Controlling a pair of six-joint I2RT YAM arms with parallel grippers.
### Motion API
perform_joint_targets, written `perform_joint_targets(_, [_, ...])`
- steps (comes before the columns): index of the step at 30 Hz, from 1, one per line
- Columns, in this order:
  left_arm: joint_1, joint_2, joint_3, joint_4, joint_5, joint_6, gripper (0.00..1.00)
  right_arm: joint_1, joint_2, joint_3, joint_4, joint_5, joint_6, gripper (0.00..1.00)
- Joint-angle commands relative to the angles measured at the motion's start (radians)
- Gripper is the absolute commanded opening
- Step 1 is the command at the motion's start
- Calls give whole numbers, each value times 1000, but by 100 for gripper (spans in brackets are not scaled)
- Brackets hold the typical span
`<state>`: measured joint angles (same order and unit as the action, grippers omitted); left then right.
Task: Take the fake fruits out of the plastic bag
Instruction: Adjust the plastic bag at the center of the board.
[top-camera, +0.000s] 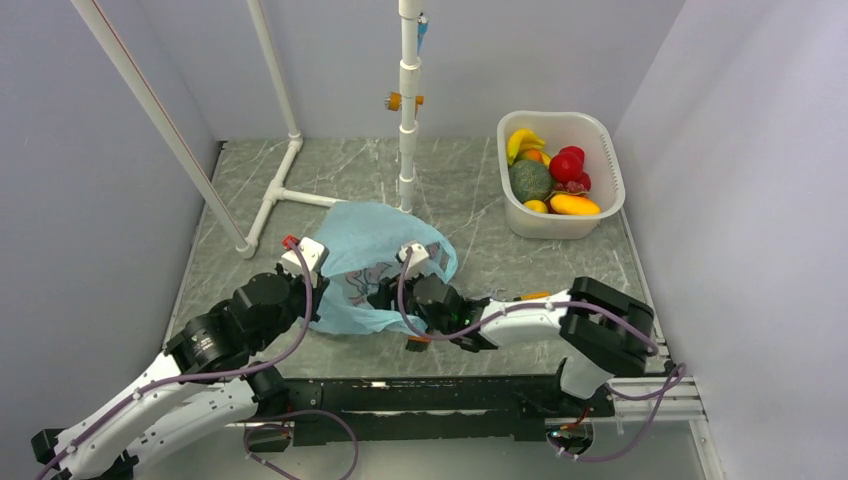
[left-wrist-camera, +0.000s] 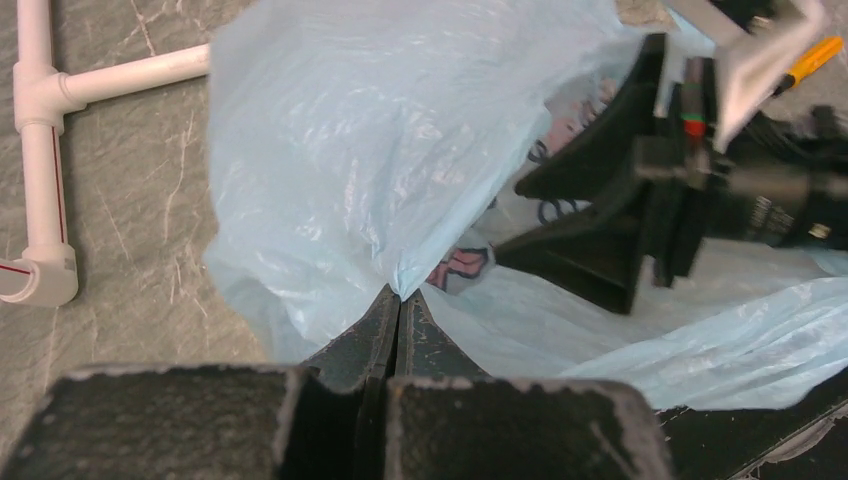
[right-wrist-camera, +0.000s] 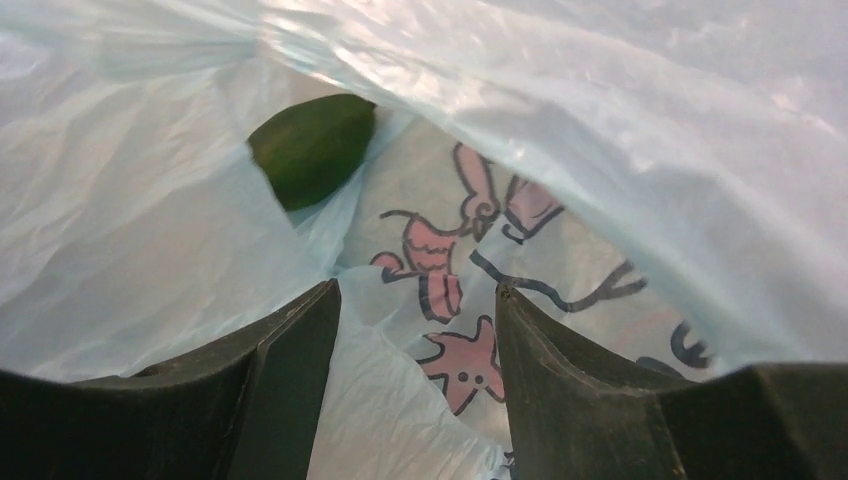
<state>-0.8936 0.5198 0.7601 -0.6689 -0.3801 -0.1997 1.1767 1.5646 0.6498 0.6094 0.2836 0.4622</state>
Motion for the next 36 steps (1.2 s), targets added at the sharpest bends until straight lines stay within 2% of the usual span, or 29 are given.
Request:
perform_joint_targets(1, [-5, 3, -2, 46, 26, 21, 0, -47, 122, 121, 85, -150, -68, 61])
perform_joint_targets(4, [-6, 12, -3, 54, 49, 27, 0, -33, 222, 220, 79, -216, -120, 62])
perform_joint_targets(9, [-6, 31, -2, 51, 53, 27, 0, -36, 345, 315, 145, -339, -89, 63])
perform_joint_targets(12, [-5, 50, 7, 34, 36, 17, 0, -37, 386, 315, 209, -376, -35, 63])
perform_joint_targets(14, [-5, 63, 15, 19, 26, 6, 7, -38, 396, 305, 237, -381, -16, 64])
perform_joint_targets(17, [-5, 50, 9, 23, 23, 6, 8, -41, 399, 301, 263, -396, -18, 66])
perform_joint_targets(21, [-5, 27, 4, 30, 16, 9, 0, -45, 441, 360, 272, -453, -21, 73])
perform_joint_targets(29, [-5, 46, -4, 53, 73, 27, 0, -38, 594, 494, 364, -497, 53, 95])
perform_joint_targets(36, [-5, 70, -2, 55, 82, 38, 0, -32, 718, 596, 454, -563, 136, 99])
